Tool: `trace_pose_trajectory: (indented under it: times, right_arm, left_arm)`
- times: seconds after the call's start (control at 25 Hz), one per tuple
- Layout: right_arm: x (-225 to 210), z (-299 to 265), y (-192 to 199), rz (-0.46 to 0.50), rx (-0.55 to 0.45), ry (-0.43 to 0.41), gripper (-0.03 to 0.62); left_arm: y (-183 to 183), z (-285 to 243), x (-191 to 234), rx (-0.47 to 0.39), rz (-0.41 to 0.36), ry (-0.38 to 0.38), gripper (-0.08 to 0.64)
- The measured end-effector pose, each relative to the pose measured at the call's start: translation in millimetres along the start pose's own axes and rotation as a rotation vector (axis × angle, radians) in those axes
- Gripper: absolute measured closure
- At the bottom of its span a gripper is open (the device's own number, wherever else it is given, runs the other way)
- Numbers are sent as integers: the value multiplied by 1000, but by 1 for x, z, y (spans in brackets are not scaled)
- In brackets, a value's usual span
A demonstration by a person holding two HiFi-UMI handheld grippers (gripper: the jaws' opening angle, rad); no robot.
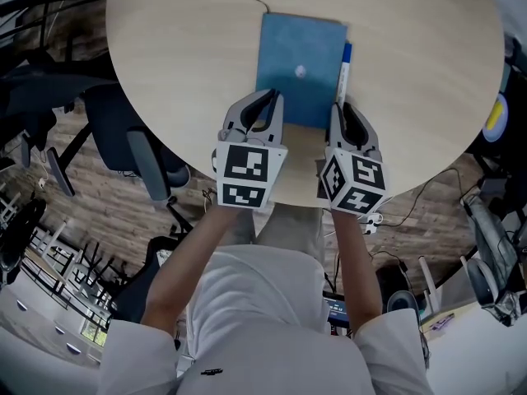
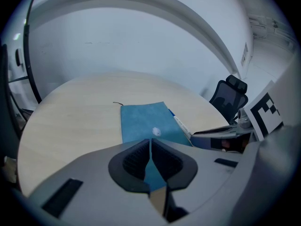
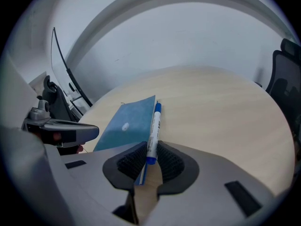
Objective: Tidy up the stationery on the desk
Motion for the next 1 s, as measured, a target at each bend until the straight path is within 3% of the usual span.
trace_pose_trajectory:
  times: [0.6, 1.0]
  right_arm:
    - [9, 8, 2, 2, 26, -25, 492]
    - [13, 43, -7, 10, -16, 2, 492]
  left_arm:
    - [-2, 12, -1, -8, -2, -4, 529]
    - [-13, 45, -7, -42, -6, 4, 529]
Point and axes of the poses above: the fingertips, and each gripper's own axes: z backward along the fingers, x to its left, y out of its underside, the point moved 4 cm from there along z, backward along the fingers, and after that the axes turned 4 degrees about x, right-handed, at the moved point
